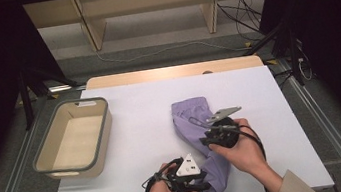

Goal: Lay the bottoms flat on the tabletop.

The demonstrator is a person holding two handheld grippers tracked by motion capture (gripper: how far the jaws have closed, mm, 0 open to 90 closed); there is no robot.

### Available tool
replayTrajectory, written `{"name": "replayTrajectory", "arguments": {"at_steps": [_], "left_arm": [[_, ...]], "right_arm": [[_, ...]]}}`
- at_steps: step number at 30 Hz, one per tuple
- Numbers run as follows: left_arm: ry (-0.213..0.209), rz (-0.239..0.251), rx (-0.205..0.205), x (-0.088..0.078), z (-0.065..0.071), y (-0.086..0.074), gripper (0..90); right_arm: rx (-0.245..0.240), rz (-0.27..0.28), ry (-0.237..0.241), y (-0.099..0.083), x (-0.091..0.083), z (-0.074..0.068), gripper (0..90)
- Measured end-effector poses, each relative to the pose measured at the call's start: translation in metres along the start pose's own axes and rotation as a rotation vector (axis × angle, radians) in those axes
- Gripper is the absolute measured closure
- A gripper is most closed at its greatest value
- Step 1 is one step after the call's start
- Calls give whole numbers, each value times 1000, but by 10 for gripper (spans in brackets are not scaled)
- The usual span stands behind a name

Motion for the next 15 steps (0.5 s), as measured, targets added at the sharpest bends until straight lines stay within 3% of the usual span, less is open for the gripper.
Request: {"name": "replayTrajectory", "arguments": {"at_steps": [3,4,7,10,15], "left_arm": [[-2,1,2,-1,0,-1,650],[-5,1,1,0,0,-2,659],[-4,-15,5,1,0,-4,661],[-1,-25,-1,2,-3,-6,665],[-2,-34,-2,5,-4,-7,666]], "right_arm": [[-28,-58,5,3,18,-5,650],[-33,-118,27,1,31,-2,620],[-23,-139,33,0,39,3,588],[-18,-154,9,-1,51,11,567],[-18,-163,-37,-4,61,16,676]]}}
Point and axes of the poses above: each handheld gripper's, and its own axes: x roughly forward along the jaws, y roughly out of its top, z roughly to its right, the point moved 4 cm from there along x, roughly forward along the jaws, and after that the axes turned 10 degrees about -z, right-handed, at the moved point
